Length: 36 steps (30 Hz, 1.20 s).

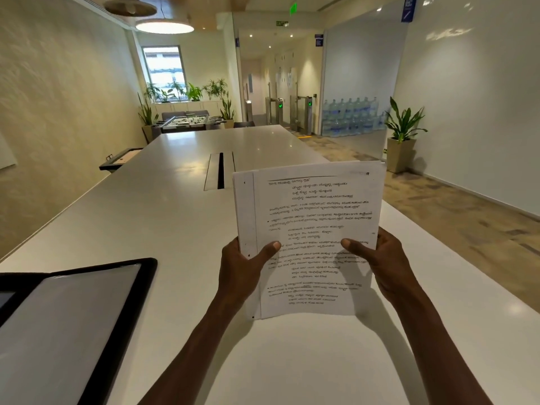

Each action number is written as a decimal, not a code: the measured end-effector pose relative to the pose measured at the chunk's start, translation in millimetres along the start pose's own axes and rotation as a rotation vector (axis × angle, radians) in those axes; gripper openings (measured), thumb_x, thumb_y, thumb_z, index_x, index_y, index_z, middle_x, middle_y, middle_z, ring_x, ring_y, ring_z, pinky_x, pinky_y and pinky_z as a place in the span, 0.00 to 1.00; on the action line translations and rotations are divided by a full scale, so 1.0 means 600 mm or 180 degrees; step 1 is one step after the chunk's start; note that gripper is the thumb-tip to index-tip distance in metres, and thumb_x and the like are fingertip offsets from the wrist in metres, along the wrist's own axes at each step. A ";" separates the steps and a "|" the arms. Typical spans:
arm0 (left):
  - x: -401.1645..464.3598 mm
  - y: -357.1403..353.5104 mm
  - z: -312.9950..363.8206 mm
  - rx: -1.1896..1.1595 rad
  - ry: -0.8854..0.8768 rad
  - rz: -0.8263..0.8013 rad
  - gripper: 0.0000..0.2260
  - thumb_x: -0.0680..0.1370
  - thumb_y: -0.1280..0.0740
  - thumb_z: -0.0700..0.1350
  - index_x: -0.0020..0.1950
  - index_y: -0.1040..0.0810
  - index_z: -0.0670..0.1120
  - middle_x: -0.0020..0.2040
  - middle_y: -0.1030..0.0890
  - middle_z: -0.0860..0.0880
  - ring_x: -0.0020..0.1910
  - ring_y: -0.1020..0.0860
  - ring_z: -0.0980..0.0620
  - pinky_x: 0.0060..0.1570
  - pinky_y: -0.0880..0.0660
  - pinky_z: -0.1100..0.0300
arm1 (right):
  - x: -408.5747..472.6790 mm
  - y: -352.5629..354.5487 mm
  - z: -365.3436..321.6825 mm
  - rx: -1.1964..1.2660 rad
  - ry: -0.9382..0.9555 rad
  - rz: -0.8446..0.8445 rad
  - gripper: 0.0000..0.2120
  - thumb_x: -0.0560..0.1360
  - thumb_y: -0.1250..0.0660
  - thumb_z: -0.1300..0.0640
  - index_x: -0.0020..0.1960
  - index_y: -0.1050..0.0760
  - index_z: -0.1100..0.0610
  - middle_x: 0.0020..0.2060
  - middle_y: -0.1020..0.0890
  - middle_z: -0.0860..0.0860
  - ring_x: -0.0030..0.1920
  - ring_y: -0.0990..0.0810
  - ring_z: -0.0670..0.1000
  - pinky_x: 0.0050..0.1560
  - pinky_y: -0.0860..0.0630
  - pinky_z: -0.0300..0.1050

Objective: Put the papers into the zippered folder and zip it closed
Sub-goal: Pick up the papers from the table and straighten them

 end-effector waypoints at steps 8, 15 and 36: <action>0.003 -0.018 0.000 -0.0154 0.0049 -0.0101 0.11 0.71 0.24 0.50 0.52 0.18 0.55 0.47 0.14 0.55 0.45 0.15 0.53 0.38 0.20 0.64 | 0.001 -0.034 0.004 0.0044 0.0024 -0.0104 0.19 0.63 0.20 0.50 0.53 0.17 0.44 0.51 0.13 0.50 0.48 0.13 0.54 0.49 0.17 0.52; 0.010 -0.016 0.021 -0.0353 -0.0001 -0.0106 0.12 0.69 0.23 0.52 0.51 0.17 0.54 0.47 0.13 0.53 0.44 0.14 0.52 0.38 0.18 0.61 | 0.009 -0.034 -0.021 0.0124 0.0158 -0.0122 0.26 0.61 0.18 0.46 0.57 0.18 0.50 0.53 0.14 0.52 0.52 0.14 0.55 0.50 0.18 0.52; 0.013 -0.027 0.017 -0.0266 0.0073 -0.0143 0.14 0.65 0.21 0.56 0.48 0.17 0.59 0.46 0.13 0.54 0.42 0.14 0.52 0.38 0.18 0.60 | 0.001 -0.036 -0.022 0.0230 0.0314 0.0002 0.22 0.62 0.19 0.49 0.54 0.18 0.48 0.51 0.13 0.50 0.49 0.13 0.53 0.43 0.17 0.43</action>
Point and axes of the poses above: each hand's wrist, its own x-axis towards the middle knuckle, its own y-axis out of the back of the hand, z = x × y, the point moved 3 cm from there along x, towards the middle knuckle
